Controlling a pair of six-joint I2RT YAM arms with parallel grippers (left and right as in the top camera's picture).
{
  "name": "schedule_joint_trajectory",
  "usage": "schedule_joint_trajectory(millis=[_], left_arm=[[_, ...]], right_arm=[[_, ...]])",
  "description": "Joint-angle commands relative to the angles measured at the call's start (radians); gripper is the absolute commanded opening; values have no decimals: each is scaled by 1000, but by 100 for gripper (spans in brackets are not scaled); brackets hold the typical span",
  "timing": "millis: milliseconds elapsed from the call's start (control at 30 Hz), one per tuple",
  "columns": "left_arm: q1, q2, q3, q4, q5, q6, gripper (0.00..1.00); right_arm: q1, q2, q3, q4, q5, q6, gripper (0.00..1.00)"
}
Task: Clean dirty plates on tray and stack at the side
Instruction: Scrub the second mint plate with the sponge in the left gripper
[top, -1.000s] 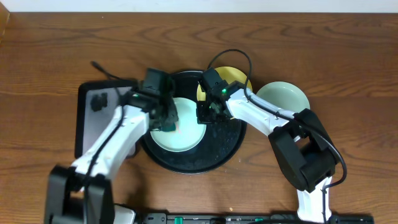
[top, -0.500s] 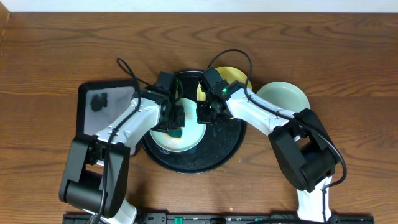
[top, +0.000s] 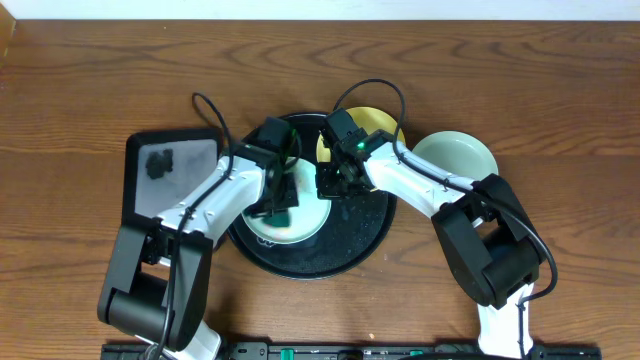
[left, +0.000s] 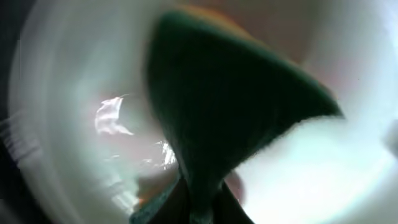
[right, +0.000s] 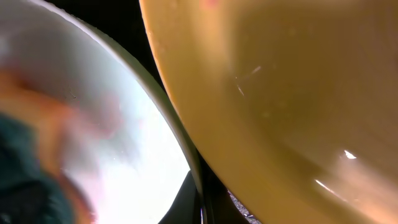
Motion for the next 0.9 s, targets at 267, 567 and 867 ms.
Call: schedule_joint_trajectory(millis=[267, 567, 867], left_arm=[[15, 13, -23, 85, 422, 317, 7], [16, 13, -23, 173, 370, 315, 7], [16, 13, -14, 85, -240, -41, 7]], right_arm=[[5, 58, -8, 2, 20, -2, 1], [5, 58, -8, 0, 20, -9, 1], [5, 58, -8, -3, 20, -9, 1]])
